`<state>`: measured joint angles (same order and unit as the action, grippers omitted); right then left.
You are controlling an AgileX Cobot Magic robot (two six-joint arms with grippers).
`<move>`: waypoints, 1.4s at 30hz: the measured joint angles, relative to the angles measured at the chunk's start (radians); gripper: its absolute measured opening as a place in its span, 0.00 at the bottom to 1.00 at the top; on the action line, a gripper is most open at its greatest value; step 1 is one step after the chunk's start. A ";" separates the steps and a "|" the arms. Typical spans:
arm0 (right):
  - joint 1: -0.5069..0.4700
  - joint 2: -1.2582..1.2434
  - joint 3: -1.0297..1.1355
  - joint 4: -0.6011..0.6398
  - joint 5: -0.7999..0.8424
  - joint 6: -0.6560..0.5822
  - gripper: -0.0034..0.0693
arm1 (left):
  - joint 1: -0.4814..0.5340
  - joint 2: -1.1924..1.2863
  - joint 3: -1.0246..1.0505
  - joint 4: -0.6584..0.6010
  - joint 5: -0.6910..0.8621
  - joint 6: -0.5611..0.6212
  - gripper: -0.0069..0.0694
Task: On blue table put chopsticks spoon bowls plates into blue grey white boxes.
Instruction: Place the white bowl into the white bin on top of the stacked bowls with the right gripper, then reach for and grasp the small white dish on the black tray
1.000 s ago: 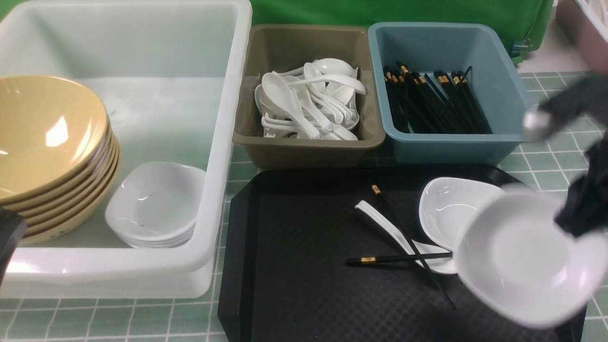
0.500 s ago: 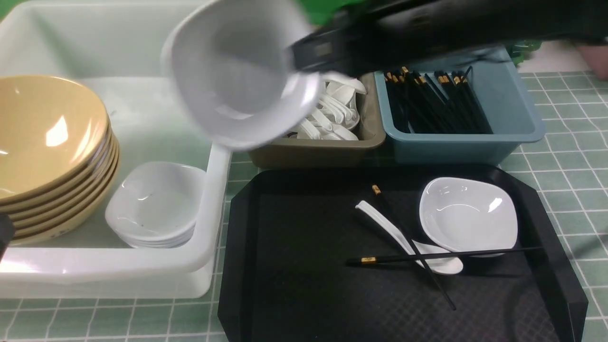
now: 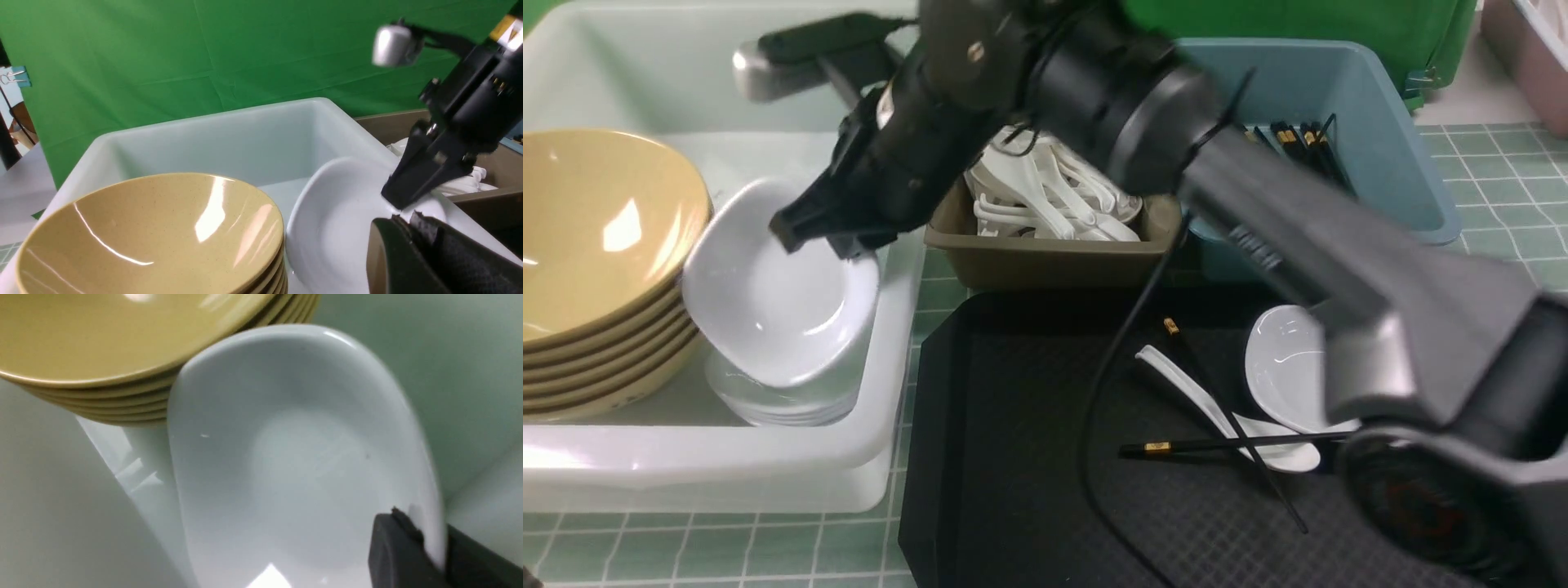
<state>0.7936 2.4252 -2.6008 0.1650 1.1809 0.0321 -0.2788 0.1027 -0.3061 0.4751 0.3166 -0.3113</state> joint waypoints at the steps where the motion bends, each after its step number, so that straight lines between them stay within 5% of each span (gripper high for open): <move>1: 0.010 0.041 -0.043 -0.025 0.030 0.024 0.15 | 0.000 0.000 0.000 0.005 0.000 0.000 0.10; 10: 0.019 0.066 -0.081 -0.068 0.027 0.081 0.19 | 0.000 0.000 0.004 0.017 -0.029 -0.003 0.10; 14: 0.022 0.077 -0.083 -0.069 0.004 0.094 0.31 | 0.000 0.000 0.023 0.019 -0.076 -0.003 0.10; 19: 0.028 0.080 -0.089 -0.062 -0.010 0.093 0.60 | 0.000 0.000 0.033 0.022 -0.104 0.004 0.10; 25: 0.028 0.063 -0.089 -0.066 -0.005 0.086 0.72 | 0.000 0.000 0.034 0.022 -0.106 0.004 0.10; 33: 0.021 -0.067 -0.076 -0.182 0.078 0.018 0.65 | 0.000 0.000 0.034 0.022 -0.106 0.006 0.10; 42: -0.052 -0.419 0.308 -0.233 0.077 -0.080 0.31 | 0.000 0.000 0.034 0.022 -0.106 0.007 0.10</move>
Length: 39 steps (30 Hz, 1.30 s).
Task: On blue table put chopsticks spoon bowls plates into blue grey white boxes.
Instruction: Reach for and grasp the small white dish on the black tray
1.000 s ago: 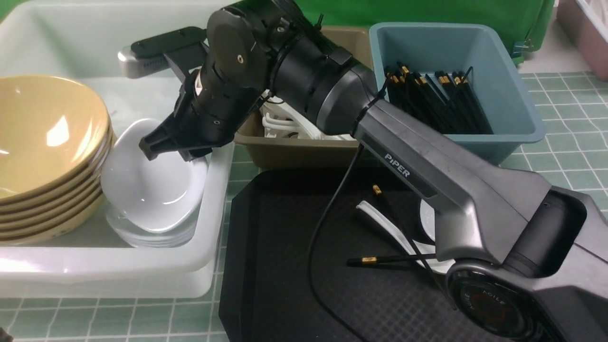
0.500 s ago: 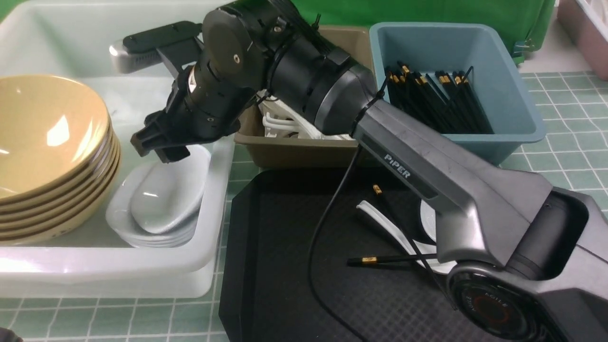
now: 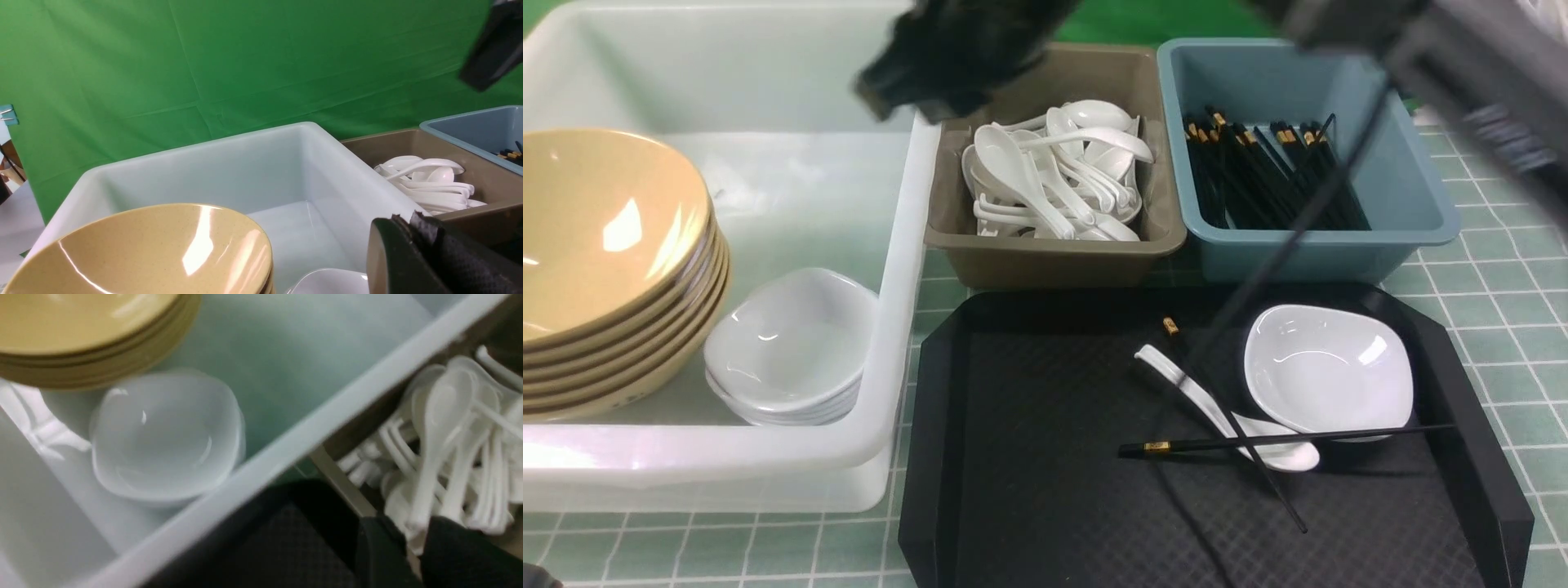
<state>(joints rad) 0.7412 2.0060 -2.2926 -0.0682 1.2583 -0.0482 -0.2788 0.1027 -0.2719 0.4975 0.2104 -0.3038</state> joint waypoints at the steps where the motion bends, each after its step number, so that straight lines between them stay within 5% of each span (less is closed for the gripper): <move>1: -0.008 -0.032 0.050 -0.012 -0.001 -0.006 0.29 | 0.000 0.000 0.000 0.000 0.000 0.000 0.10; 9: -0.215 -0.356 0.693 -0.081 -0.022 0.019 0.30 | 0.000 0.000 0.000 0.000 0.000 0.000 0.10; 16: -0.361 -0.427 1.153 -0.026 -0.266 -0.009 0.47 | 0.000 0.000 0.013 0.000 -0.006 0.000 0.10; 22: -0.376 -0.427 1.231 -0.016 -0.435 -0.026 0.55 | 0.000 0.000 0.022 0.000 -0.024 0.000 0.10; 29: -0.509 -0.406 1.231 -0.017 -0.551 0.102 0.56 | 0.000 0.000 0.022 0.016 -0.027 0.000 0.10; 39: -0.550 -0.267 1.231 0.155 -0.595 0.134 0.64 | 0.000 0.000 0.023 0.023 -0.032 0.000 0.10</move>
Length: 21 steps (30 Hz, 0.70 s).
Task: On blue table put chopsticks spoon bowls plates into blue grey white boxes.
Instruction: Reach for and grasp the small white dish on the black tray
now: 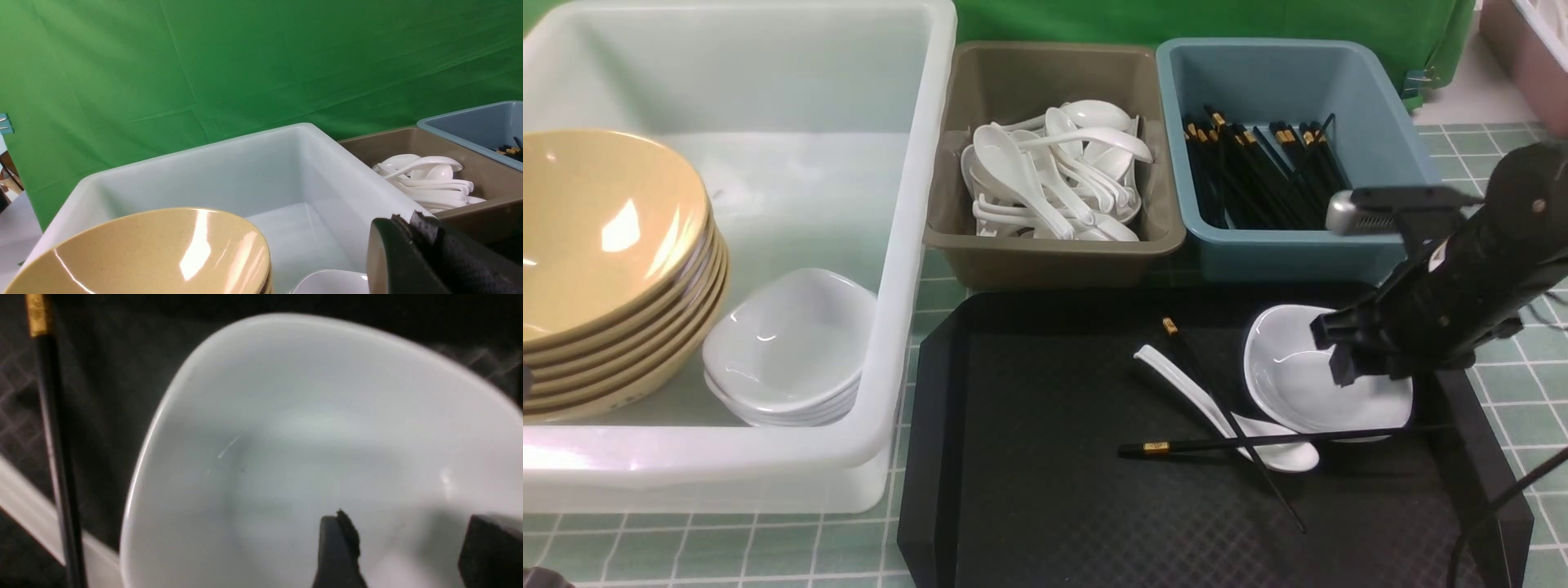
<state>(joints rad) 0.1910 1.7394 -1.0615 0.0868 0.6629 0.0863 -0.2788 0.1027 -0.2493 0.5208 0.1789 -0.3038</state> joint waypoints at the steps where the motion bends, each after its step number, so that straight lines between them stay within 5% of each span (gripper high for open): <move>1: 0.000 0.026 0.000 0.010 -0.007 0.004 0.65 | 0.000 0.000 0.001 0.000 -0.004 0.000 0.10; 21: -0.006 -0.033 -0.040 -0.087 -0.055 -0.031 0.66 | 0.000 0.000 0.005 0.003 -0.003 0.000 0.10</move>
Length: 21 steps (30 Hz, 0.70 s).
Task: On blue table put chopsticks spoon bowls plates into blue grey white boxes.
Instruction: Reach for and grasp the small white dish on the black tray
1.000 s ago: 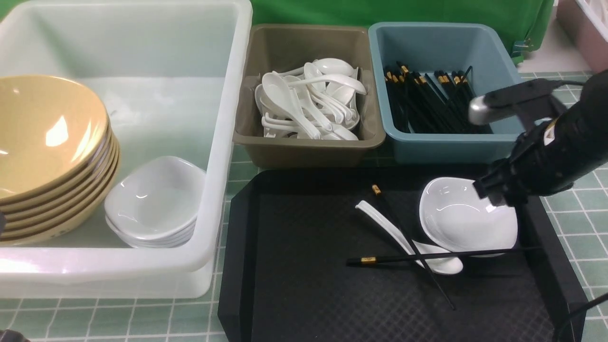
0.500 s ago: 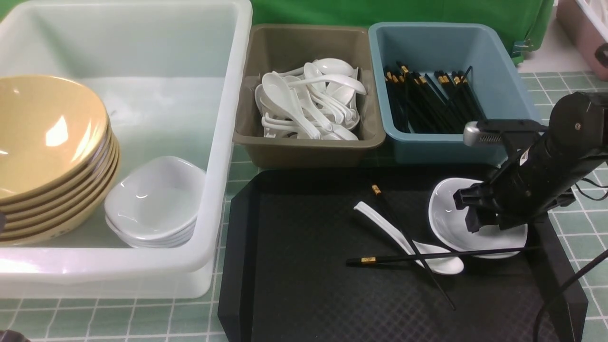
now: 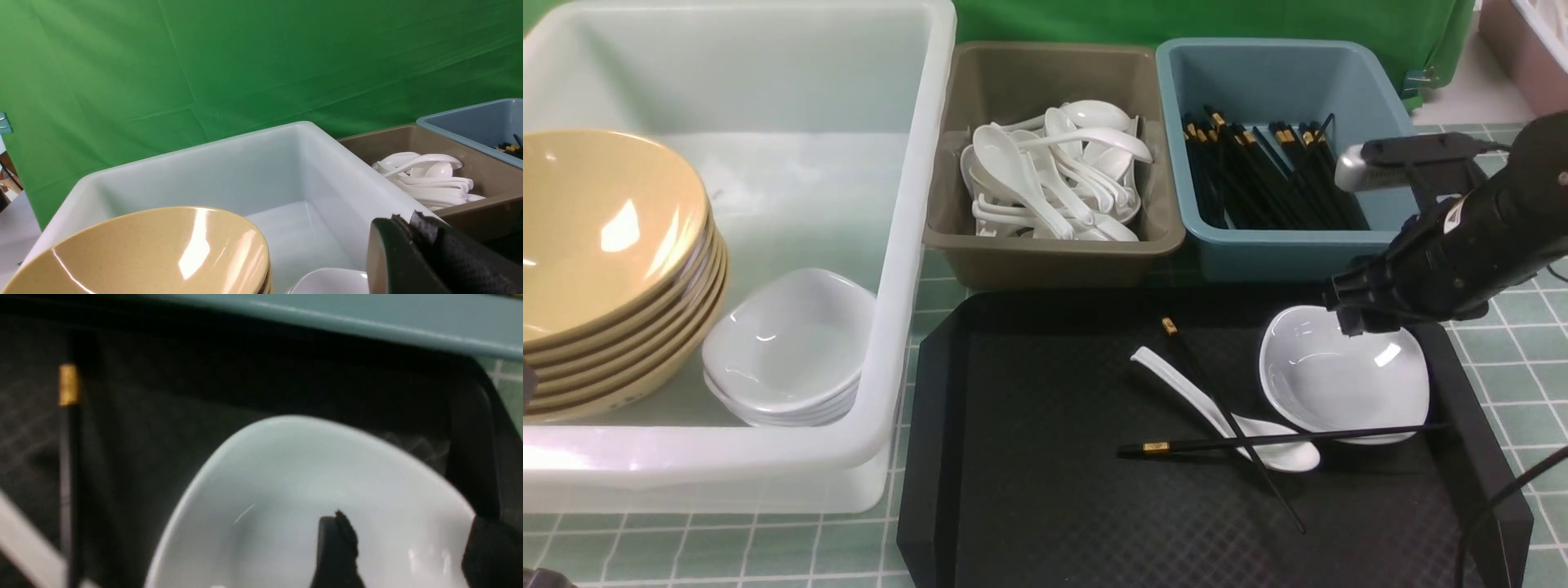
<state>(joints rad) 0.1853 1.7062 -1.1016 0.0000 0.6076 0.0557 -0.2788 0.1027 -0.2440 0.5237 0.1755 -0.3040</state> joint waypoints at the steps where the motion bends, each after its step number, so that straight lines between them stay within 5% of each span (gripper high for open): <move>1: -0.004 0.029 0.000 -0.010 -0.017 -0.011 0.66 | 0.000 0.000 0.000 0.000 0.000 0.000 0.10; 12: 0.004 0.087 -0.001 0.066 0.031 -0.087 0.65 | 0.000 0.000 0.000 0.000 0.002 0.000 0.10; 21: 0.134 0.088 -0.001 0.227 0.028 -0.150 0.64 | 0.000 0.000 0.000 0.000 0.002 0.000 0.10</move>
<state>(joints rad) 0.3191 1.7939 -1.1029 0.2270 0.6356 -0.0945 -0.2788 0.1027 -0.2440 0.5237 0.1776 -0.3040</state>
